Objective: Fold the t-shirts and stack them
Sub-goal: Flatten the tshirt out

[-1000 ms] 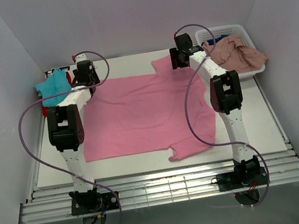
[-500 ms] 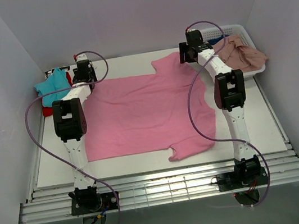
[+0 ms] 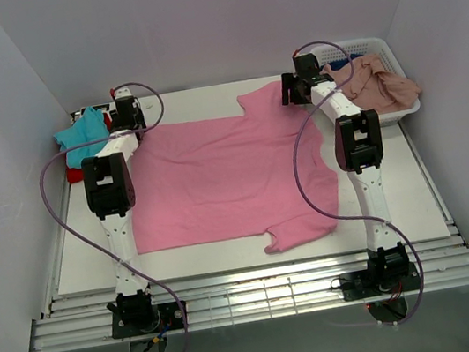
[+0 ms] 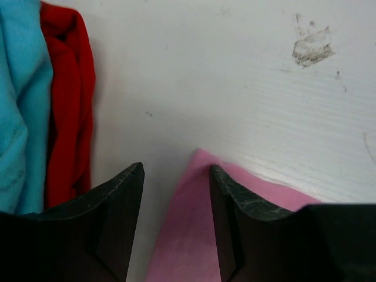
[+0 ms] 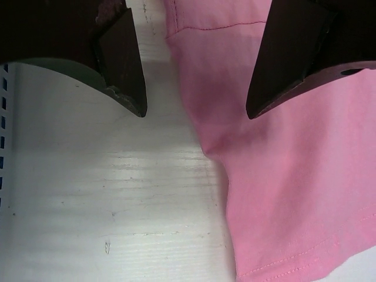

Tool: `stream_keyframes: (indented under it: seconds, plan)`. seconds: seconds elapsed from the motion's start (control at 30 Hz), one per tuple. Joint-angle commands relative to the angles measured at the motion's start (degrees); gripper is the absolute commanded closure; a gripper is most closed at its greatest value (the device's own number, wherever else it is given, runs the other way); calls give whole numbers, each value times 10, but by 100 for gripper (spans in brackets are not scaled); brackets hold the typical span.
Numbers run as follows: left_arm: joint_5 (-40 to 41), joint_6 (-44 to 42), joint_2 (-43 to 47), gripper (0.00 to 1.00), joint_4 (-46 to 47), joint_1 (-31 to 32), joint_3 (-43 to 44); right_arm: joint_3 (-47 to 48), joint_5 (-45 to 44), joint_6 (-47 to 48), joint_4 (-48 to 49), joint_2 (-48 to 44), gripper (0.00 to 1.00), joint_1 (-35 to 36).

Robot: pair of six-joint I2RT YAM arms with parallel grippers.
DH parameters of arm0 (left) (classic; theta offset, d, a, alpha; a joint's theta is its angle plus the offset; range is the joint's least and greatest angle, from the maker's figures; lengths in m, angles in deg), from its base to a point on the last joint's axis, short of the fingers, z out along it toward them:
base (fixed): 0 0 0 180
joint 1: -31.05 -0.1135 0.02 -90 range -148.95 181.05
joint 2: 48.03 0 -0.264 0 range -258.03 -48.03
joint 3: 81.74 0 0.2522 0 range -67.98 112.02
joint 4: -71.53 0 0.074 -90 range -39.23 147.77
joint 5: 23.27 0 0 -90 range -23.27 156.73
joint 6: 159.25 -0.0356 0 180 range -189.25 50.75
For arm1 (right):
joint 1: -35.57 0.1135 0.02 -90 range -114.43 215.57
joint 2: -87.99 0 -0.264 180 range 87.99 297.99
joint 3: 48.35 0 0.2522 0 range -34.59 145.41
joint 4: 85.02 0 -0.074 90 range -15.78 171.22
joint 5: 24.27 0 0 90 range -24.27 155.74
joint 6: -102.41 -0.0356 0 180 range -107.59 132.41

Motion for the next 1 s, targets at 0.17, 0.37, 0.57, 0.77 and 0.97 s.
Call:
stream_keyframes:
  seconds: [0.17,0.37,0.57,0.77,0.97]
  plan:
    - [-24,1,-14,41,4,-2,48,22,19,-14,14,12,28,-8]
    - [-26,9,-26,47,-3,-2,51,18,29,-19,14,12,61,-8]
    - [-17,9,-34,55,4,-2,53,16,42,-22,14,16,88,-8]
    - [-11,2,-51,60,10,-4,76,10,46,-22,18,13,92,-8]
    - [-2,2,-65,73,7,-9,96,0,46,-24,24,5,92,-8]
